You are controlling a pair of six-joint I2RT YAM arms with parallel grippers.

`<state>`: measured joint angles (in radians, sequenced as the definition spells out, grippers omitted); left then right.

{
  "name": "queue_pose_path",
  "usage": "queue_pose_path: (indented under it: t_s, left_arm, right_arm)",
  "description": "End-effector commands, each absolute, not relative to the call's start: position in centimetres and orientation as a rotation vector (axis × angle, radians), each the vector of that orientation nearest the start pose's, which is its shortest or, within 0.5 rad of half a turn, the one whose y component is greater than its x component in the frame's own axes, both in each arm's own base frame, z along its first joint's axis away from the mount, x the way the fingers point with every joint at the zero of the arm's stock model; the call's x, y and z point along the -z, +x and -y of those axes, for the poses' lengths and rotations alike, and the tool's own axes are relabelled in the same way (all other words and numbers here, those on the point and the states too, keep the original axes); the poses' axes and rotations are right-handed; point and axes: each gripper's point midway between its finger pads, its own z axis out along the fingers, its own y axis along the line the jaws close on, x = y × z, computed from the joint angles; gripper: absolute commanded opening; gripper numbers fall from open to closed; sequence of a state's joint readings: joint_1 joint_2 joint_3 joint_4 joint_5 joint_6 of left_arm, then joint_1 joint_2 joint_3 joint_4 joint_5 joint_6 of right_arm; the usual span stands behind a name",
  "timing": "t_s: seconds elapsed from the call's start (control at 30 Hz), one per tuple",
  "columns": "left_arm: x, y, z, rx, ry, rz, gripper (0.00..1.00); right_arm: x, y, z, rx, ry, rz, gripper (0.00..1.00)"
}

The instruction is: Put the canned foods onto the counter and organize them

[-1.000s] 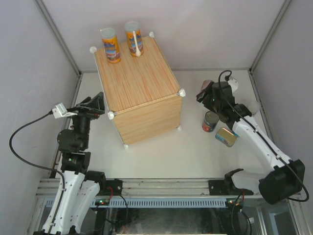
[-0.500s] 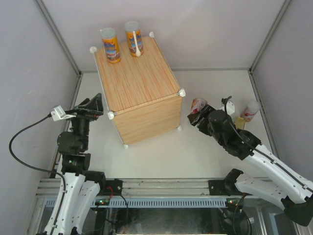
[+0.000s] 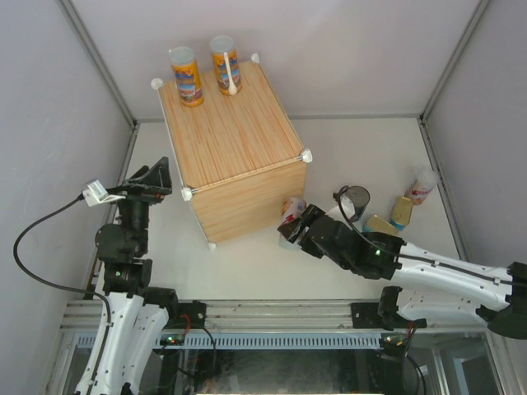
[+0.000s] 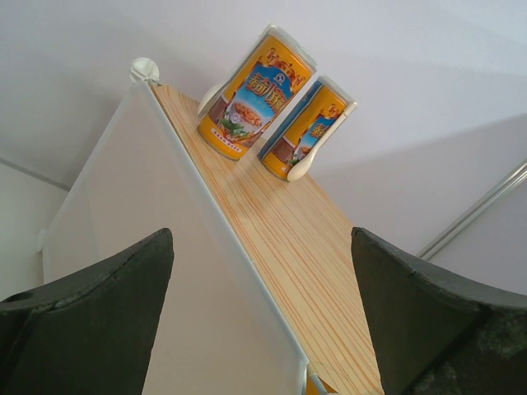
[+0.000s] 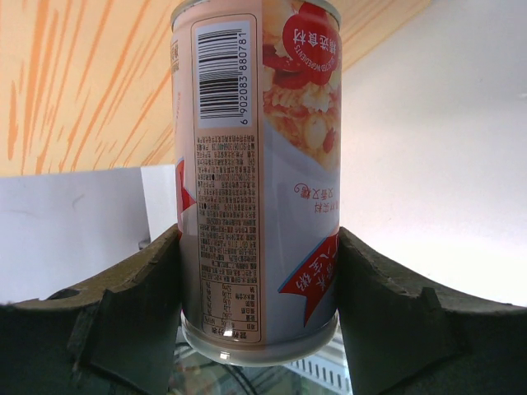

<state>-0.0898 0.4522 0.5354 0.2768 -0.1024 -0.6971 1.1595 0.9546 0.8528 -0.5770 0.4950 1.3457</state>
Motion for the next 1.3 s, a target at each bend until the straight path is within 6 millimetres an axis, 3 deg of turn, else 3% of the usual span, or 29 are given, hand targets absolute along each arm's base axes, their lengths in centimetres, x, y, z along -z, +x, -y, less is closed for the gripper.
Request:
queue_pose_path:
  t_s: [0.0, 0.17, 0.6, 0.97, 1.27]
  left_arm:
    - [-37.8, 26.2, 2.7, 0.622, -0.462, -1.094, 0.93]
    - [-37.8, 26.2, 2.7, 0.618, -0.464, -1.096, 0.93]
    - [-37.7, 26.2, 2.6, 0.611, -0.465, -1.098, 0.93]
    - [-37.4, 26.6, 2.4, 0.610, -0.471, -1.107, 0.93]
    - [-37.1, 27.0, 2.2, 0.606, -0.476, -1.111, 0.92]
  right_arm:
    - [-24.3, 16.9, -29.5, -1.125, 0.709, -2.113, 0.00]
    - [-23.0, 16.0, -31.4, -1.236, 0.874, -2.157, 0.00]
    - [-18.9, 15.6, -34.4, -1.324, 1.271, -2.301, 0.00]
    - [-18.2, 16.7, -33.4, -1.439, 1.582, -2.182, 0.00]
    - [-17.7, 19.4, -34.1, -1.573, 1.730, -2.072, 0.00]
